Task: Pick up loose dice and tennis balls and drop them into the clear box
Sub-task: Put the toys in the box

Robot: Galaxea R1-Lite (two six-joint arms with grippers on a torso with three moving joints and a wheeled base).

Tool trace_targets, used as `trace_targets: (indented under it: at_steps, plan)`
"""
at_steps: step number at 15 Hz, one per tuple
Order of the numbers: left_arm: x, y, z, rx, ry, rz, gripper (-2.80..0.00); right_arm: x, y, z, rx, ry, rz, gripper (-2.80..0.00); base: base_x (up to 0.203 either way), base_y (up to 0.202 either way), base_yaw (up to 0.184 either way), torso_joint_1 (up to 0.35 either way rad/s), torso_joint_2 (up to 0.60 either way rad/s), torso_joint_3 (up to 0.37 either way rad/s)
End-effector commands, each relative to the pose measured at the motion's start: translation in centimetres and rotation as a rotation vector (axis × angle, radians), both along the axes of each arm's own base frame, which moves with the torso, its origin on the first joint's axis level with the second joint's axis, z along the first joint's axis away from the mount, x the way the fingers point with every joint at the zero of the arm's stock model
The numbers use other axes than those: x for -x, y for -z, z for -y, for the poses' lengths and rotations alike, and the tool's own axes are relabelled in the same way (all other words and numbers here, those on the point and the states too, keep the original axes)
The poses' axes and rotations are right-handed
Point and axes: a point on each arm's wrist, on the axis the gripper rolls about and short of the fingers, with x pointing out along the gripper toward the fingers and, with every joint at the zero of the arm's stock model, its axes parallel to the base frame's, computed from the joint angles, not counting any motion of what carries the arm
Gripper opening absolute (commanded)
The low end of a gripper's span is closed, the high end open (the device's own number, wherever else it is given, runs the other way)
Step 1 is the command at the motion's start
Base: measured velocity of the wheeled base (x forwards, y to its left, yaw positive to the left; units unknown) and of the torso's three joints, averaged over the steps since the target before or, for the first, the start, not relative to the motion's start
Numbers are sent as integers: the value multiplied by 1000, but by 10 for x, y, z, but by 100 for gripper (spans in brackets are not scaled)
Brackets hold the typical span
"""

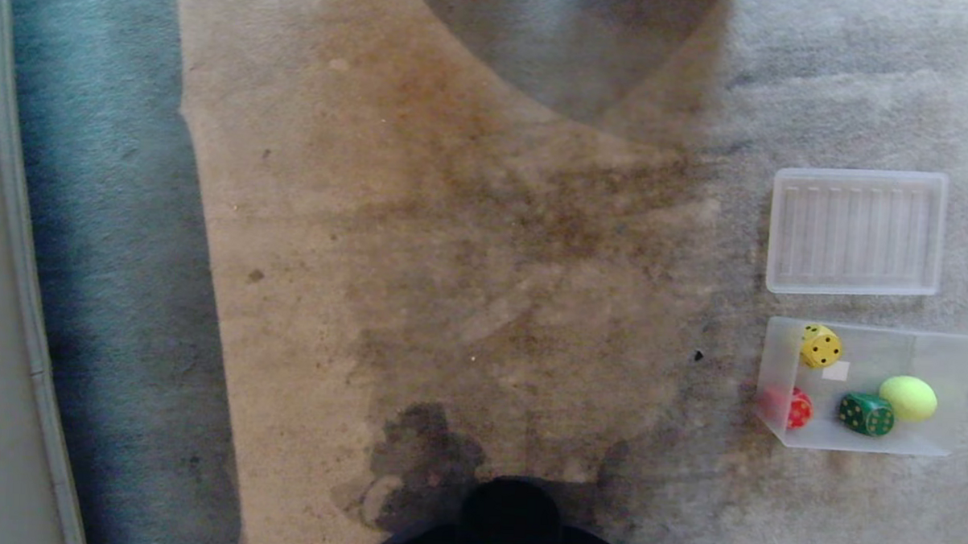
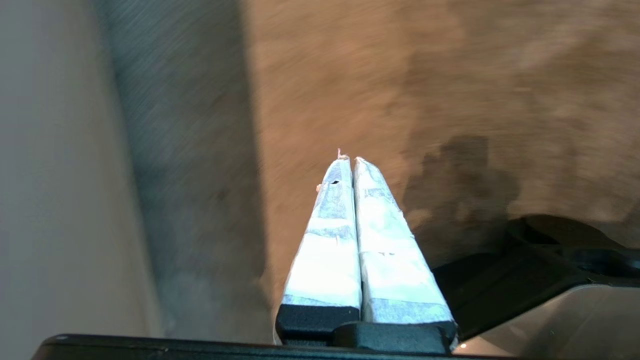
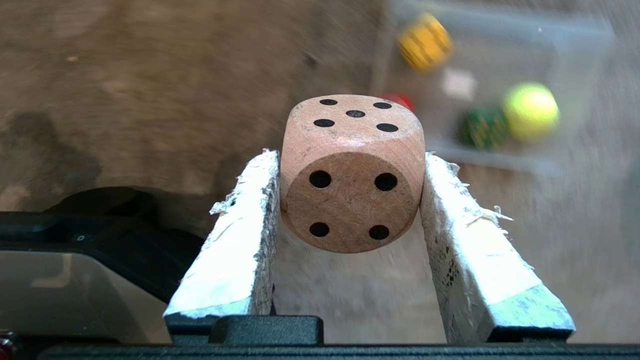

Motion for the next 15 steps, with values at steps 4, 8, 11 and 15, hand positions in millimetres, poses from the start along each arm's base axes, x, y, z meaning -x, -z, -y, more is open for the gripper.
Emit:
trace_targets:
  at_steps: [4,8,11,15]
  plan:
    - [0,0,0,1,-1,-1,-280,0,0,0,0,0,-3,-280,1,12,-166,1,4,3]
    - [0,0,0,1,-1,0,-280,0,0,0,0,0,-3,-280,2,12,-162,2,-1,4]
    - [0,0,0,1,-1,0,-280,0,0,0,2,0,-3,-280,1,12,-155,1,3,-2]
    - [0,0,0,-4,-1,2,-280,0,0,0,0,0,-2,-280,-2,3,-44,3,1,0]
